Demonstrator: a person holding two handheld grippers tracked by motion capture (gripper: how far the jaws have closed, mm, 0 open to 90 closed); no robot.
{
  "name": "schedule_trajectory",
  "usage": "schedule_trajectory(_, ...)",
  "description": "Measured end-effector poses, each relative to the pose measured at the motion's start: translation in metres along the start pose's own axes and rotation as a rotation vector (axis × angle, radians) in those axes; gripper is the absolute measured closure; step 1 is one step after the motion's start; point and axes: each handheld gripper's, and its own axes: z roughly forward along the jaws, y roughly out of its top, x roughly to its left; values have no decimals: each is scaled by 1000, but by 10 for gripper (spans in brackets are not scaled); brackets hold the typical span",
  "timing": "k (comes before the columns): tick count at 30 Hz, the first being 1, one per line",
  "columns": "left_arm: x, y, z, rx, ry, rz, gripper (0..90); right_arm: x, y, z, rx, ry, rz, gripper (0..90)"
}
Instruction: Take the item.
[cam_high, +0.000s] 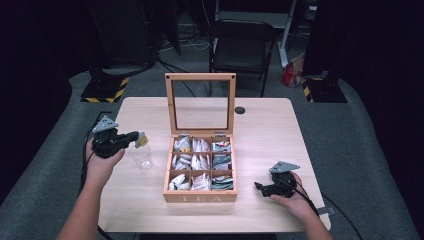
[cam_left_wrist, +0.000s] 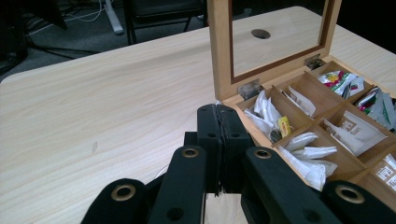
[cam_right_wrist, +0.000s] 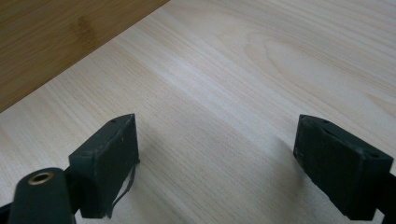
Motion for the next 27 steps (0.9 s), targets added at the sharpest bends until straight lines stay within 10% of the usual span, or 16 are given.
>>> schedule_trajectory(27,9,-32,15,43,7,-50,889,0,0,0,0,0,0,133)
